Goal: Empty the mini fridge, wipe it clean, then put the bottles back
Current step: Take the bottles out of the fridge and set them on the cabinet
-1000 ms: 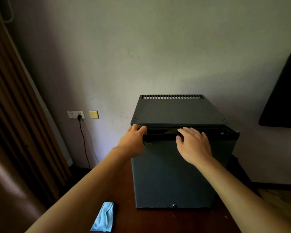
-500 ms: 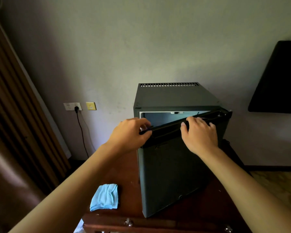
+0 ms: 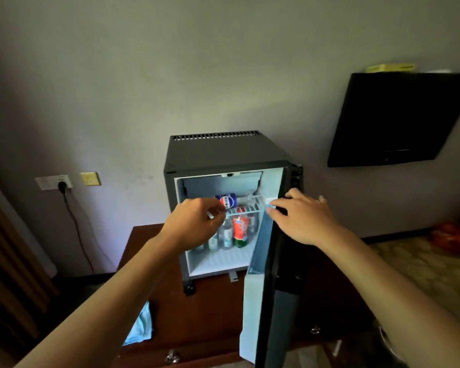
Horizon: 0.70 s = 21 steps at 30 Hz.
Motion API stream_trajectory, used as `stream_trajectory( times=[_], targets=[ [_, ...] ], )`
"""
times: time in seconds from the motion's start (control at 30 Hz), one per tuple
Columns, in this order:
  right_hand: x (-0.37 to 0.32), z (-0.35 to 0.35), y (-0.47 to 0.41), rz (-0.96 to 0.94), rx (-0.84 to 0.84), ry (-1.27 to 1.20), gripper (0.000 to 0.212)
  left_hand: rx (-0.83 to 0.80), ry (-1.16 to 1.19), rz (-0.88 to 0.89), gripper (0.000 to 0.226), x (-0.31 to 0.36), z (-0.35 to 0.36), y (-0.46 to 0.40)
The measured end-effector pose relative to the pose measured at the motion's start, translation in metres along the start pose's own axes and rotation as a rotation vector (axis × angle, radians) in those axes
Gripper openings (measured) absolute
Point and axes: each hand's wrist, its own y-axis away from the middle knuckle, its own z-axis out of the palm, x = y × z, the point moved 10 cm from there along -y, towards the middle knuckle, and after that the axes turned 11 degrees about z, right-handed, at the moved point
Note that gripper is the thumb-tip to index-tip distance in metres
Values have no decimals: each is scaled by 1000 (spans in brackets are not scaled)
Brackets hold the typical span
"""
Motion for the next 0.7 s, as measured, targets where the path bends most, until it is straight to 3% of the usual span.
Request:
stream_trajectory(
  times=[0.27, 0.5, 0.7],
  targets=[
    [53, -4, 25, 52, -159, 256, 57, -58, 72, 131, 17, 51, 40, -28],
    [89, -20, 32, 246, 10, 309, 46, -66, 116, 189, 19, 64, 55, -42],
    [114, -2, 20, 383, 118, 412, 59, -64, 133, 175, 15, 47, 60, -41]
  ],
)
